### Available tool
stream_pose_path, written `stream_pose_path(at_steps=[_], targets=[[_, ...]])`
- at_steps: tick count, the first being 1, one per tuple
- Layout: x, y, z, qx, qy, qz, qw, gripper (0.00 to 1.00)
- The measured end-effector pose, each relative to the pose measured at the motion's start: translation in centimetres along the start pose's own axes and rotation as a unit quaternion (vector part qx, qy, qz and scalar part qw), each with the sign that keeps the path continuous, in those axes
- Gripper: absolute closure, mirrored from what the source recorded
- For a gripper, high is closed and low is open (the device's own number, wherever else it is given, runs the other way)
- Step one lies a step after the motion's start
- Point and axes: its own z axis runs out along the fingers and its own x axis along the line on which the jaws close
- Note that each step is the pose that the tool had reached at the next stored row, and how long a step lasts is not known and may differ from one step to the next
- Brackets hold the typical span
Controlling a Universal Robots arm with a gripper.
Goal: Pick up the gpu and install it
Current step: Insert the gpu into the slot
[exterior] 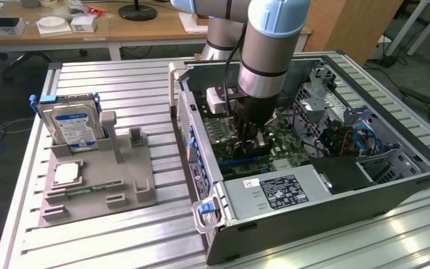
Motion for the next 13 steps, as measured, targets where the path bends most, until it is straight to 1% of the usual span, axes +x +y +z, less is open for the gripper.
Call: stream_pose_path(at_steps=[13], targets=[[-0.03,0.03,0.25,0.0001,-0.0002,0.000,1.0000,0.73]])
